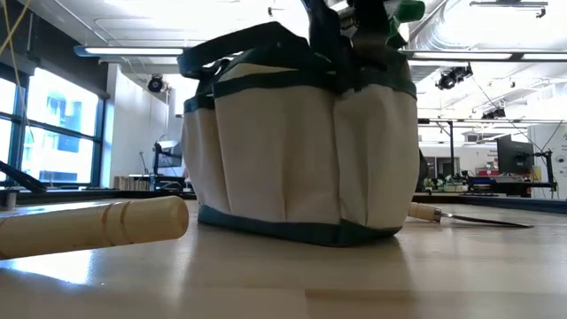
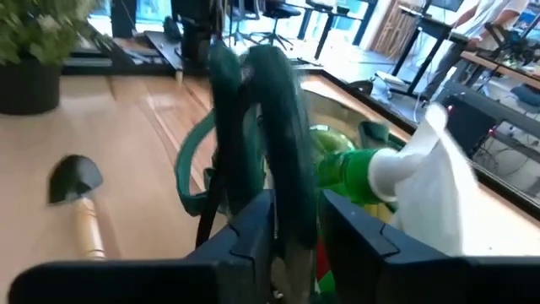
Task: Pick & Place Garden tools in Gardening bag
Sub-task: Put the bottom shear scissors into the gardening bag
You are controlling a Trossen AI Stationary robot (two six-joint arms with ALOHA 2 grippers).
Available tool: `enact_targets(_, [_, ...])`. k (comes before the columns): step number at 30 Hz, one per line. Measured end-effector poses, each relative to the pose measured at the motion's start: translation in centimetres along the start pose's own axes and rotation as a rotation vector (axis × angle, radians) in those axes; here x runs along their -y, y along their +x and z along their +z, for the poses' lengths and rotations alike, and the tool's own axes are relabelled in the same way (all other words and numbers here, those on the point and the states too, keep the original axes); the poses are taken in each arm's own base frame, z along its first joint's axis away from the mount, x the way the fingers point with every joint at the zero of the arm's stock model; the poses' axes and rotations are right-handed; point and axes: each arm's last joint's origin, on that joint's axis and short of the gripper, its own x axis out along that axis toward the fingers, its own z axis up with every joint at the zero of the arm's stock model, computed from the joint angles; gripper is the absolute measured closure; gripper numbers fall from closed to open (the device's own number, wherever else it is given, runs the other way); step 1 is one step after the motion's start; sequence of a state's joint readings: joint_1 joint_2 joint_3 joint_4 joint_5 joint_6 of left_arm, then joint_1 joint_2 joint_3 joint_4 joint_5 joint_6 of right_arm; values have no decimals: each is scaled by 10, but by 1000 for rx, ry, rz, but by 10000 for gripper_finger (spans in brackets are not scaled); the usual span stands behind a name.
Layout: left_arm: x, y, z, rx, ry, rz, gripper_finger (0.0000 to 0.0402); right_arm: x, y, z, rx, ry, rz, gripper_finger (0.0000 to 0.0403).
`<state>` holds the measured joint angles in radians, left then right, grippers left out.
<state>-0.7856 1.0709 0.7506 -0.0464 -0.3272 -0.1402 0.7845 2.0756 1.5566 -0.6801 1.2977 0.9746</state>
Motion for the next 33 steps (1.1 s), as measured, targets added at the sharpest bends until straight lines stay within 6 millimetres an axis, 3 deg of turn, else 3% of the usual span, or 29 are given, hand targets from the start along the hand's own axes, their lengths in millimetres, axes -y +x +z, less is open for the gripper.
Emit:
enact_targets(7, [0, 0, 0, 0, 0, 0, 149, 12, -12, 15, -28, -4, 33, 346])
enact_targets(28, [1, 0, 0, -4, -25, -24, 149, 40, -16, -3, -323, 106, -45, 351])
enact_targets(33, [1, 0, 0, -4, -23, -24, 149, 41, -19, -3, -319, 122, -45, 351])
